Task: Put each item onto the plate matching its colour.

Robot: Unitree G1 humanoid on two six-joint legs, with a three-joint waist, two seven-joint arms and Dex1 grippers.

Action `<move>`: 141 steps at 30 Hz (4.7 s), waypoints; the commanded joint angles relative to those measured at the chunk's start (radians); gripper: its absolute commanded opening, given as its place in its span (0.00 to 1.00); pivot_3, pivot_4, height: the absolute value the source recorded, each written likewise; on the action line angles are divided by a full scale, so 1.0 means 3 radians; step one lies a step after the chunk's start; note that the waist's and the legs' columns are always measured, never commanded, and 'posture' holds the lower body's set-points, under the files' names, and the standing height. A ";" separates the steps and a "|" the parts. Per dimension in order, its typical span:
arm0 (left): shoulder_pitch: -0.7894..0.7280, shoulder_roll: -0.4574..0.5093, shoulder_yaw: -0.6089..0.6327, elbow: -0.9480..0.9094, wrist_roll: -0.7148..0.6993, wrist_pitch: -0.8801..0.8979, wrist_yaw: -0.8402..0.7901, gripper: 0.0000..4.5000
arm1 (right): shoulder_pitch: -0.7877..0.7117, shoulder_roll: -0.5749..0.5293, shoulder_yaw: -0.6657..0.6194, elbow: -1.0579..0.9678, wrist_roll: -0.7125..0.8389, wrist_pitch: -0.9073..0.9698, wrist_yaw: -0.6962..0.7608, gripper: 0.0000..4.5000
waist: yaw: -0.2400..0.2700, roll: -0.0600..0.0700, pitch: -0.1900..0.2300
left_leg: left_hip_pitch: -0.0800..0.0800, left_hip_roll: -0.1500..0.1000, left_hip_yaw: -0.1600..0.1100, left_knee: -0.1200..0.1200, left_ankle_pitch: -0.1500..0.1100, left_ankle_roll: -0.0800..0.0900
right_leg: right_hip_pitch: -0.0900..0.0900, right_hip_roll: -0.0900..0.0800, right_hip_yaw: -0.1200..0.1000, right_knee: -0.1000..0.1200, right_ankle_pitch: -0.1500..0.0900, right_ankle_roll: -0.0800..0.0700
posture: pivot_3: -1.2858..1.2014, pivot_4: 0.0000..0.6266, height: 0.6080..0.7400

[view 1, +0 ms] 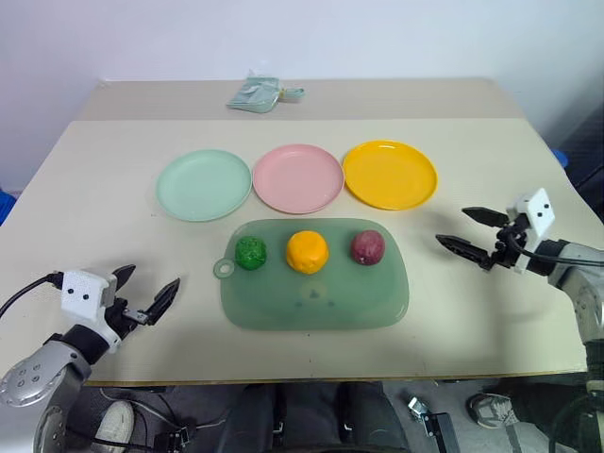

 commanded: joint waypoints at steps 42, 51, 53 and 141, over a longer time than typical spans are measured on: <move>-0.2165 0.0218 -0.1748 0.1292 0.0498 -0.0116 -0.1167 0.94 | 0.1440 0.0314 -0.0212 -0.2187 0.0492 0.0329 -0.0390 1.00 | 0.0078 0.0002 -0.0003 | 0.0000 -0.0003 0.0002 0.0006 0.0002 0.0002 | 0.0003 0.0020 -0.0003 0.0006 0.0001 0.0002 | 0.52 0.24 1.00; -0.2273 0.0057 -0.1253 0.1365 0.0517 -0.0050 -0.0505 0.61 | 0.1205 0.0314 -0.0097 -0.2237 0.0550 0.0451 -0.0551 1.00 | 0.0078 0.0000 -0.0002 | 0.0000 -0.0002 0.0001 0.0008 0.0002 0.0002 | 0.0003 0.0020 -0.0003 0.0007 0.0001 0.0003 | 0.52 0.24 1.00; -0.2448 -0.0040 -0.1067 0.1524 0.0603 -0.0036 -0.0076 0.61 | 0.1109 0.0328 -0.0066 -0.2228 0.0575 0.0495 -0.0579 1.00 | 0.0087 -0.0003 -0.0001 | 0.0000 -0.0002 0.0000 0.0008 0.0002 0.0002 | 0.0004 0.0019 -0.0003 0.0008 0.0001 0.0003 | 0.52 0.24 1.00; -0.1493 -0.0237 -0.1087 0.0295 0.0442 -0.0149 0.0027 1.00 | -0.1495 0.2071 0.1097 0.0119 -0.0831 0.0247 -0.1960 0.47 | -0.0008 -0.0008 0.0000 | -0.0002 -0.0002 0.0000 0.0008 0.0005 -0.0003 | -0.0003 0.0023 -0.0005 0.0012 0.0001 0.0003 | 0.52 0.24 1.00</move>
